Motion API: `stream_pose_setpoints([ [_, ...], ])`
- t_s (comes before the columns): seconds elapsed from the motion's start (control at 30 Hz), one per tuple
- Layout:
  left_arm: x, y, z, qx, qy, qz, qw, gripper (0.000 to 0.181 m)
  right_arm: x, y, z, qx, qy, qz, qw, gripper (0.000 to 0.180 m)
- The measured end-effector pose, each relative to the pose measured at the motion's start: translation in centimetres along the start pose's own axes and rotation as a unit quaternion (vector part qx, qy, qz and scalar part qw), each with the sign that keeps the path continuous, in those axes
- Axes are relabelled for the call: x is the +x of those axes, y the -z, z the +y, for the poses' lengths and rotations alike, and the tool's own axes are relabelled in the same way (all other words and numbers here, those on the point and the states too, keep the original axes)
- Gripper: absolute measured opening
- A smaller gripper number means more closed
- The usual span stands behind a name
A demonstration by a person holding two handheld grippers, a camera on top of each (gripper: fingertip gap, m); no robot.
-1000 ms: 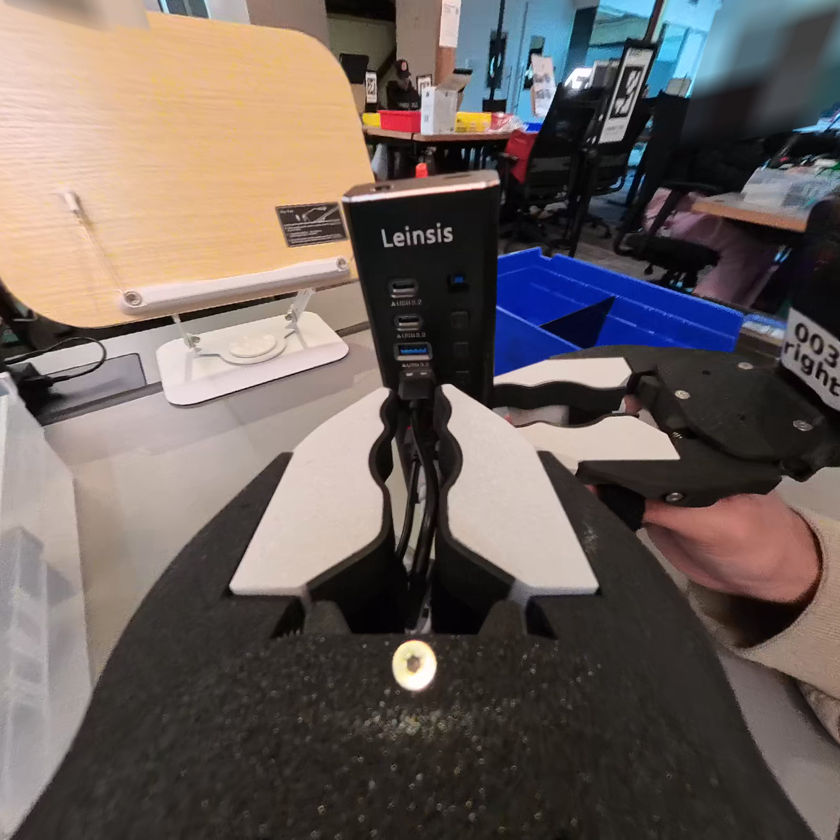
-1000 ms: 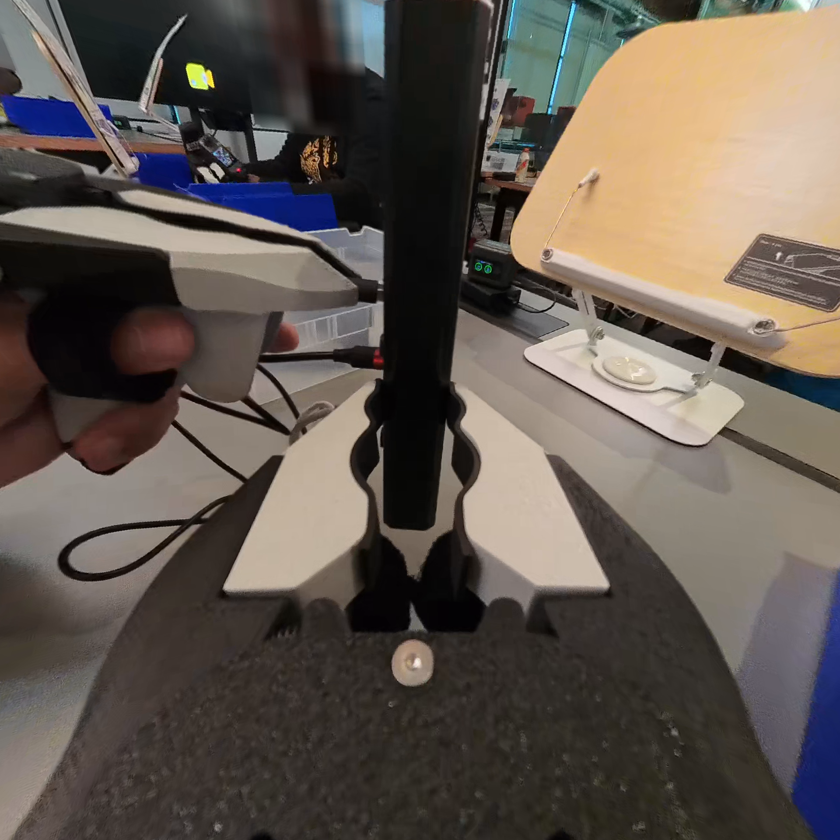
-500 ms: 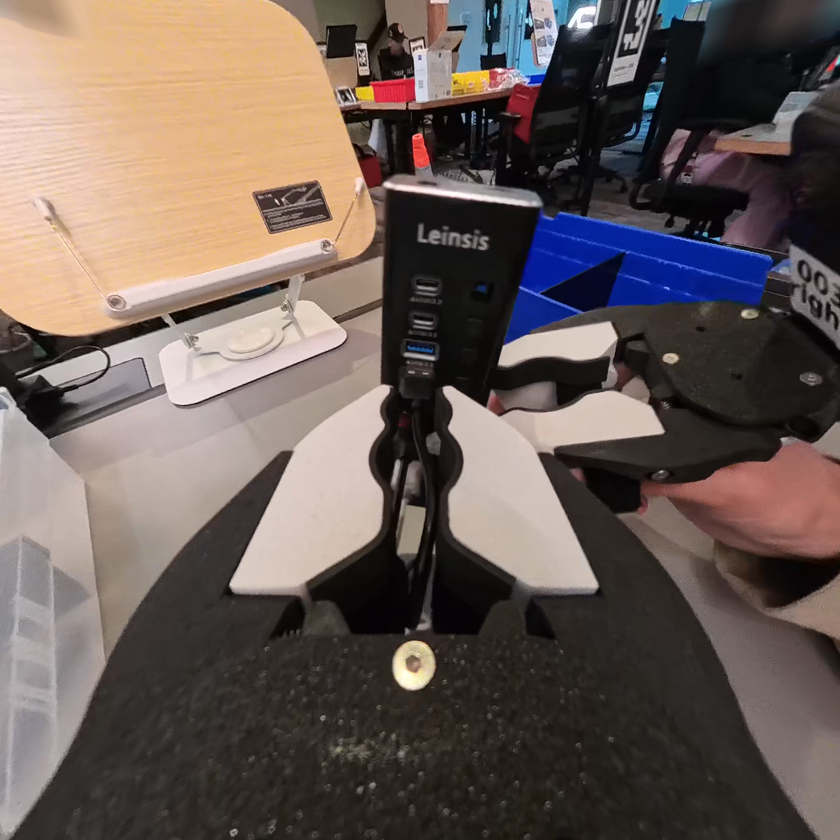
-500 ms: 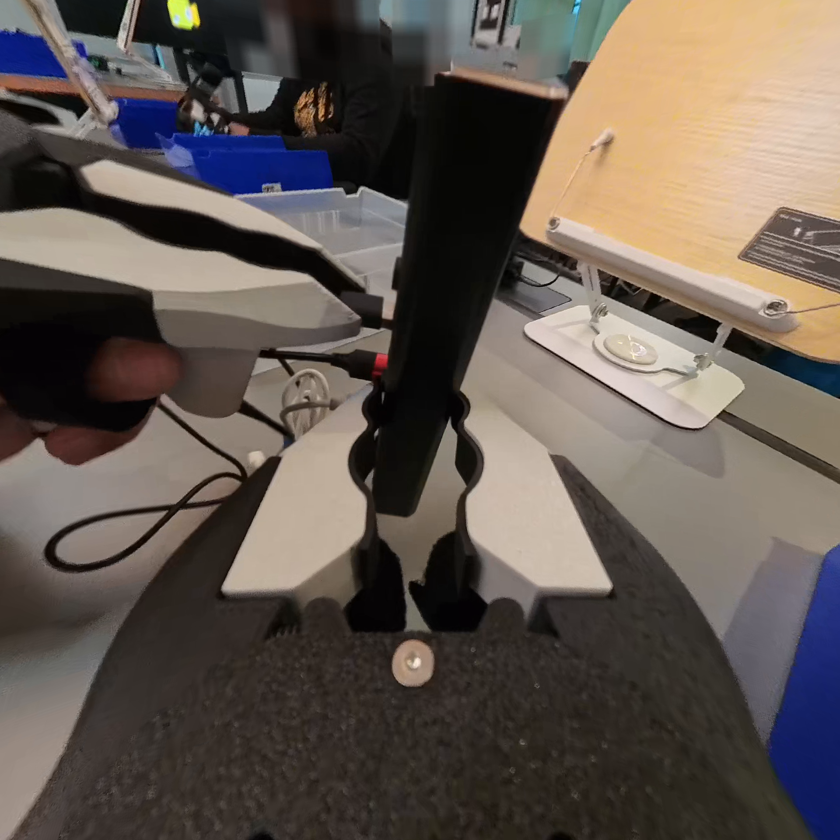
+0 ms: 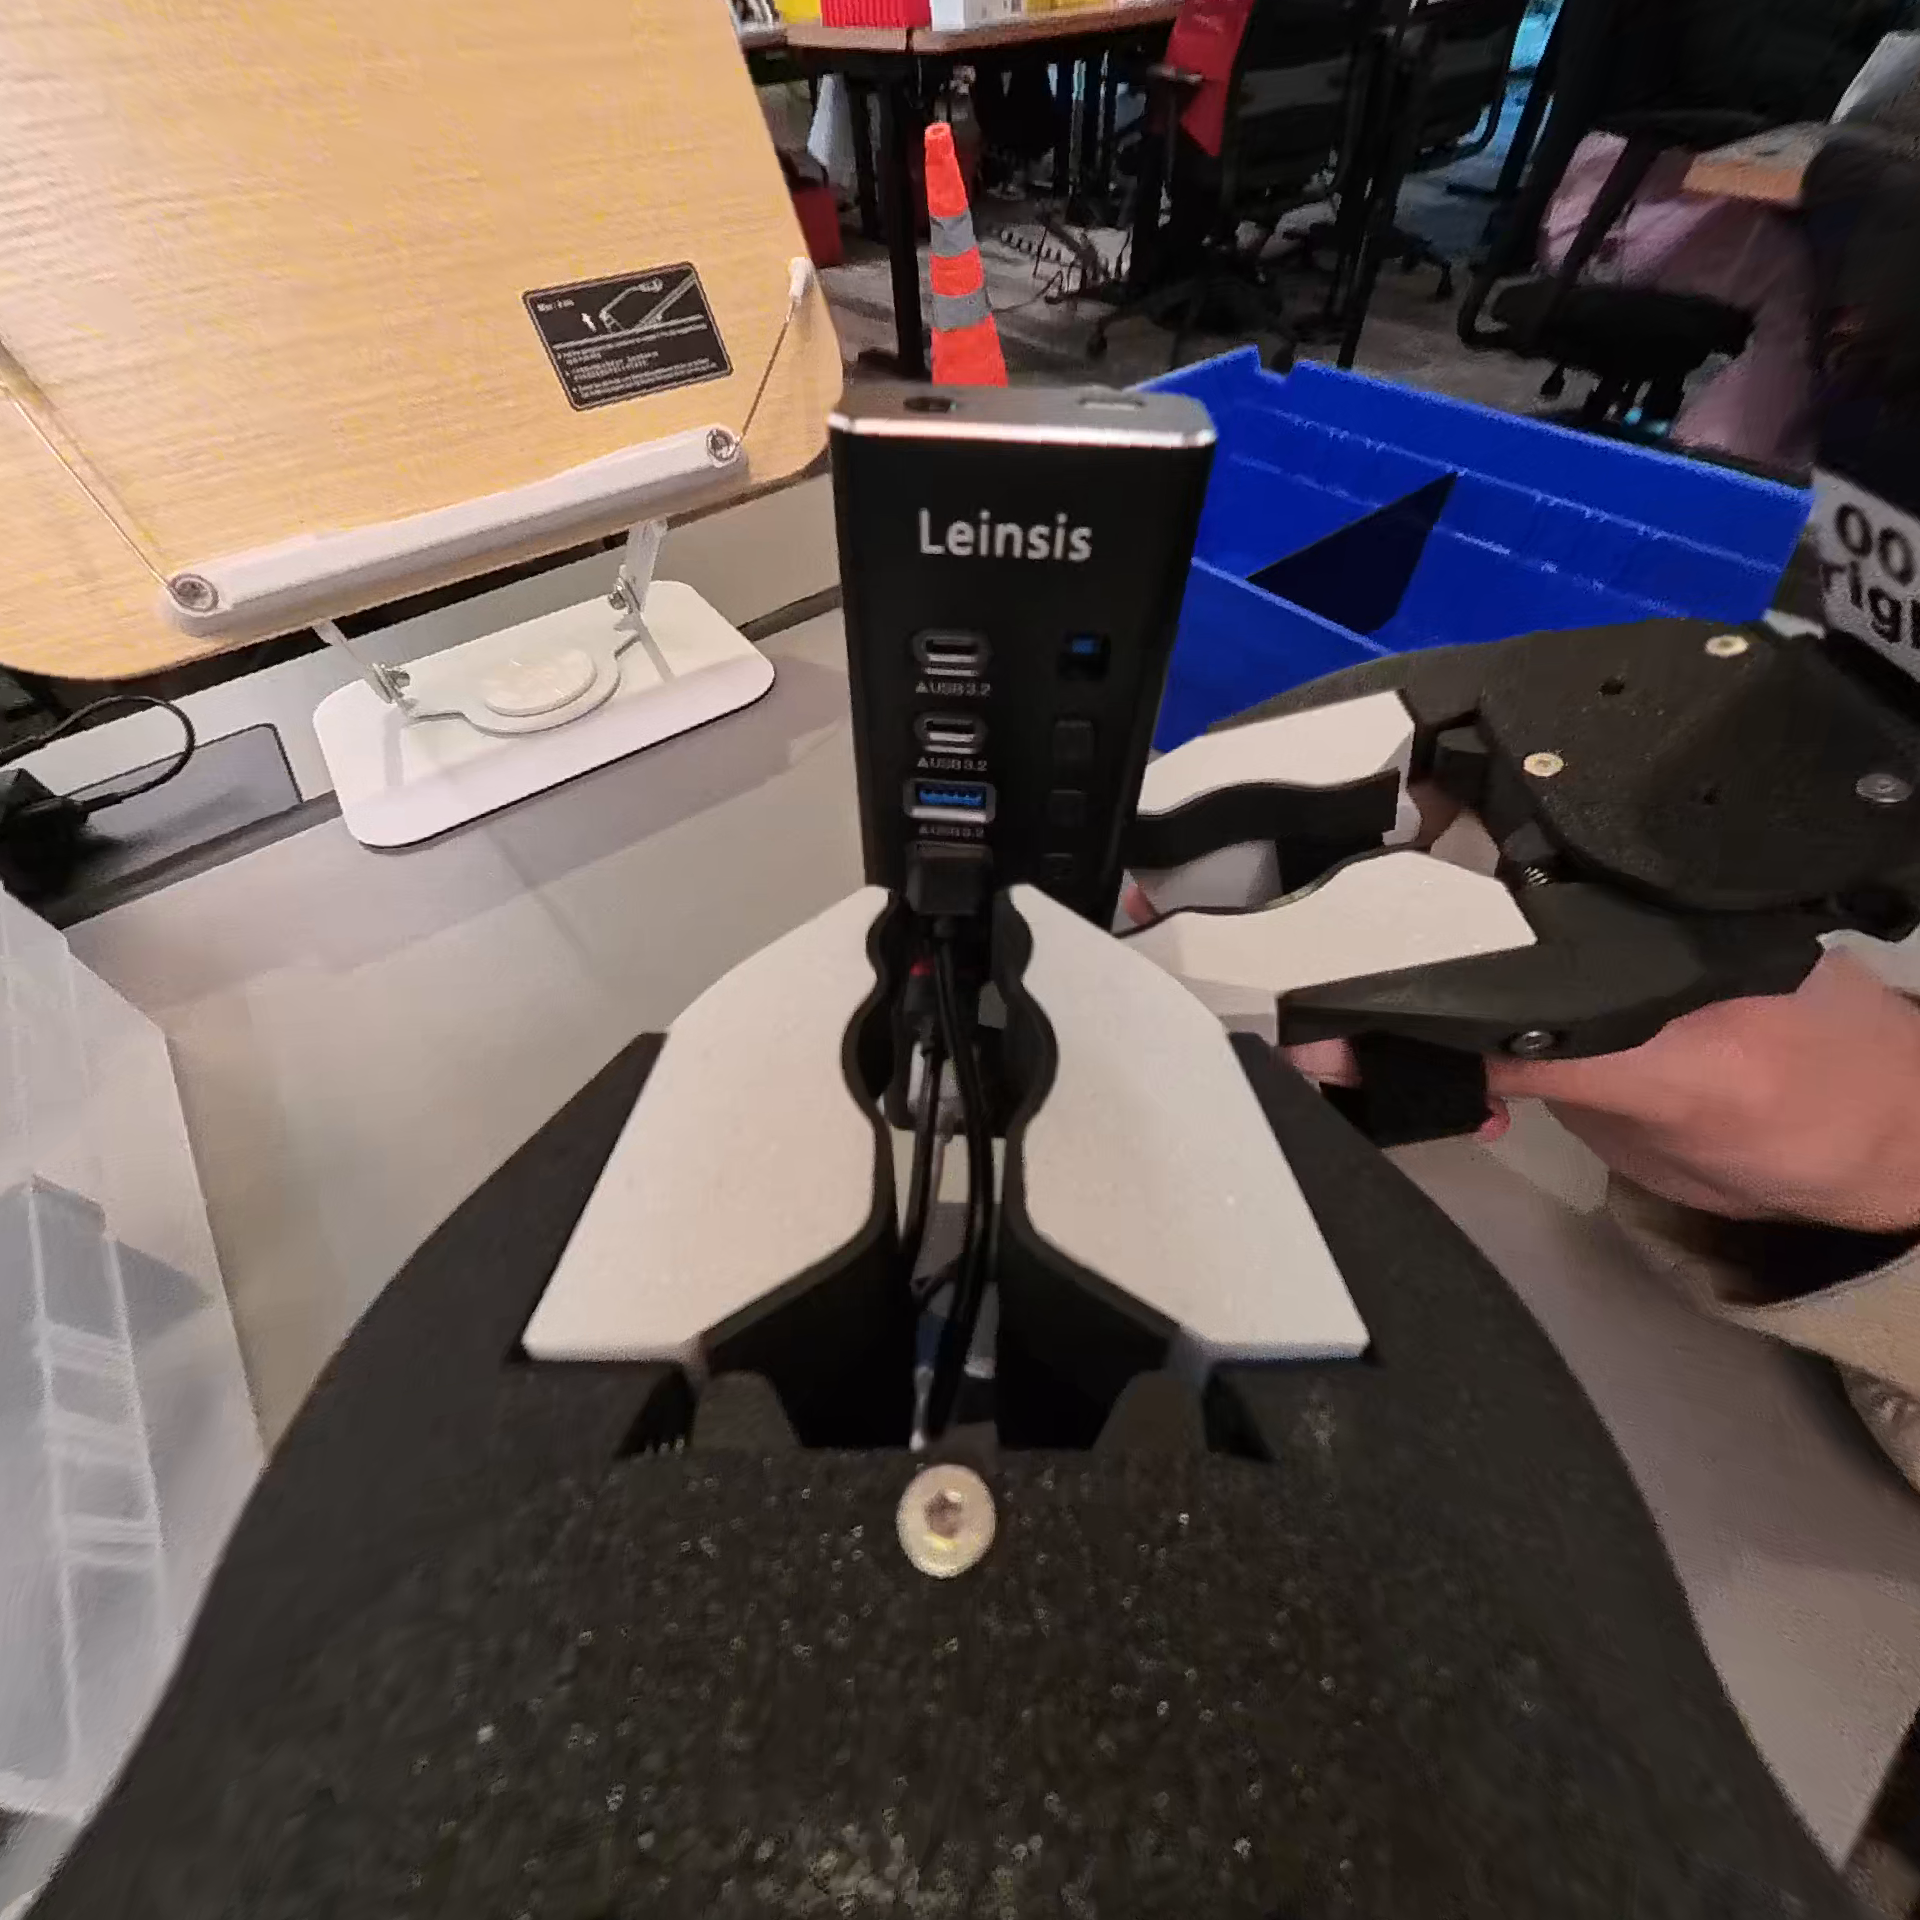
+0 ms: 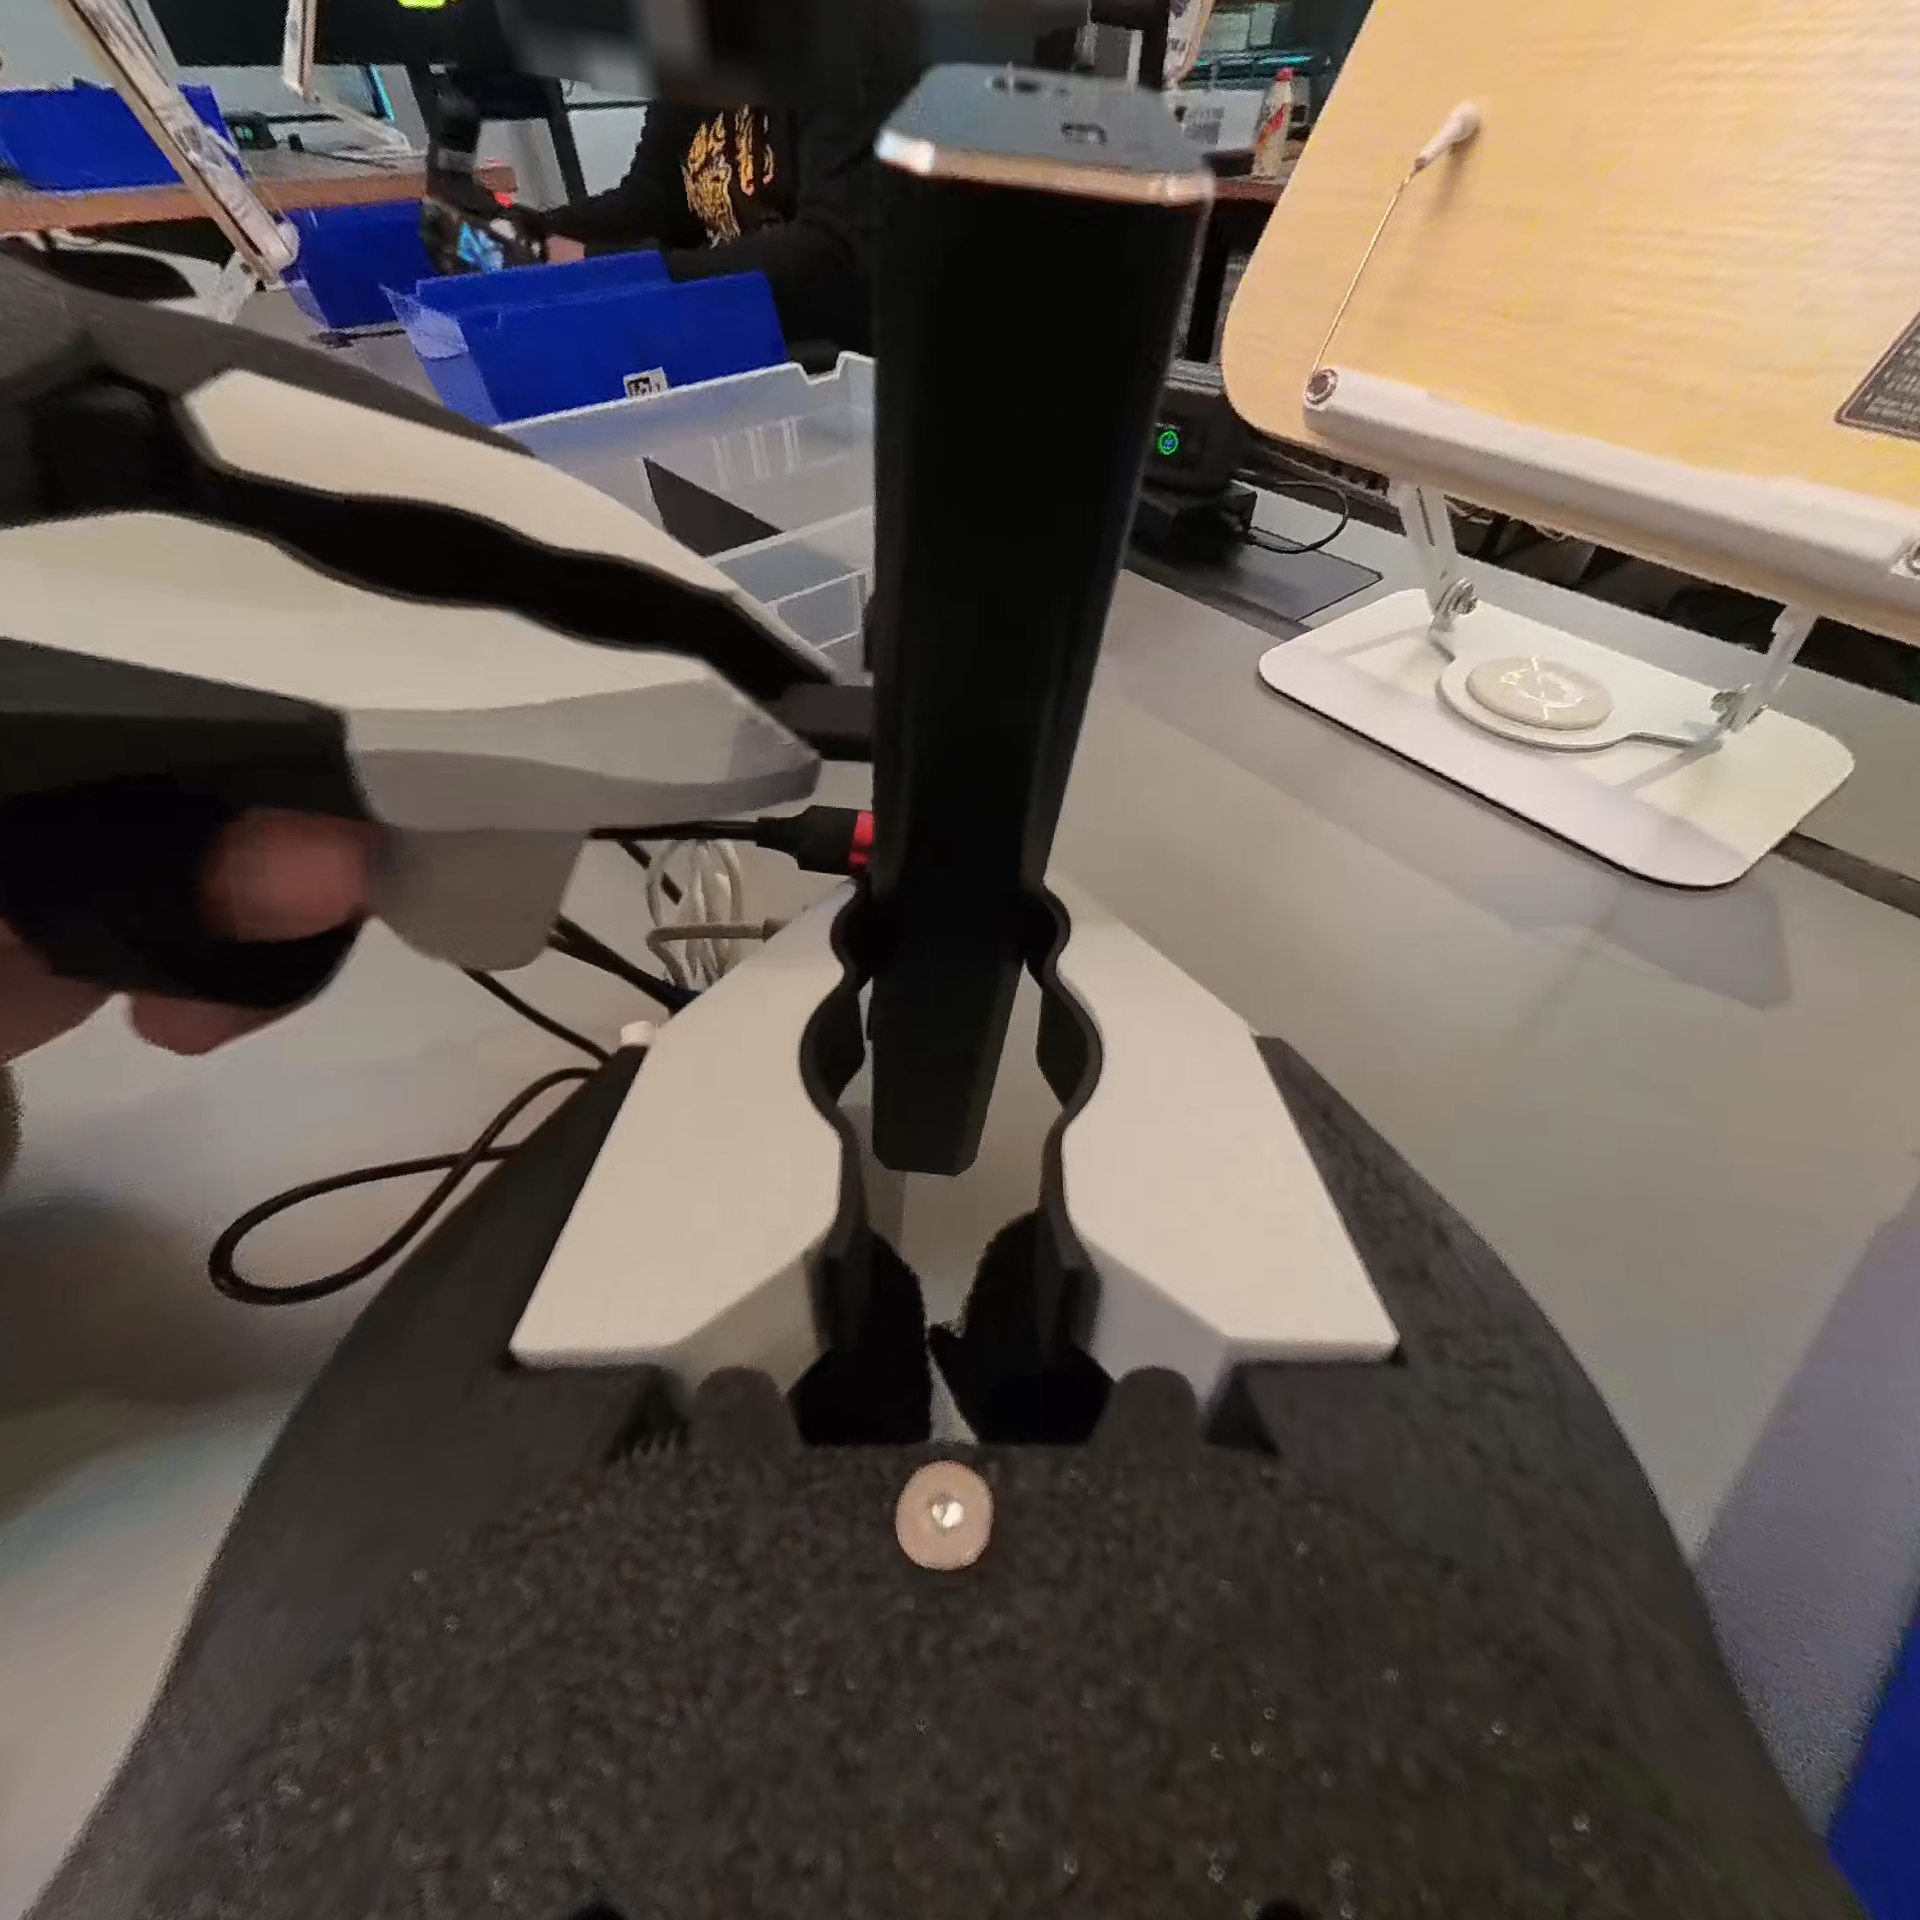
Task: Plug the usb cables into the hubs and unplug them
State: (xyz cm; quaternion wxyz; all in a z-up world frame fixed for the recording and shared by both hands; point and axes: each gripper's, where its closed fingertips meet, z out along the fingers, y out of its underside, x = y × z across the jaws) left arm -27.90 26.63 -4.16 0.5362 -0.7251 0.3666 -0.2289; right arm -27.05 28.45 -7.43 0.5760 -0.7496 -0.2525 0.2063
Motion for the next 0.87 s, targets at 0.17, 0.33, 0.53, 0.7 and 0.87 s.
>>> stream_pose_setpoints([
  [0.17,0.4,4.9,-3.8,0.085,-0.003,-0.014,0.996,0.032,3.2,1.5,-1.3,0.017,-0.009,0.06,0.998,0.027],
  [0.33,2.3,9.0,2.1,0.057,0.02,0.032,0.998,0.027,7.9,5.8,-6.5,0.064,-0.025,0.122,0.99,0.027],
  [0.53,1.3,10.9,11.2,-0.002,0.052,0.004,0.999,0.012,15.1,12.5,-15.4,0.098,0.004,0.208,0.973,0.027],
  [0.7,0.7,11.0,10.6,0.013,0.073,0.011,0.997,0.017,19.9,18.0,-21.6,0.124,0.008,0.252,0.96,0.027],
  [0.87,1.2,11.1,10.8,0.006,0.071,0.019,0.997,0.019,26.3,22.3,-24.8,0.104,0.036,0.334,0.936,0.027],
])
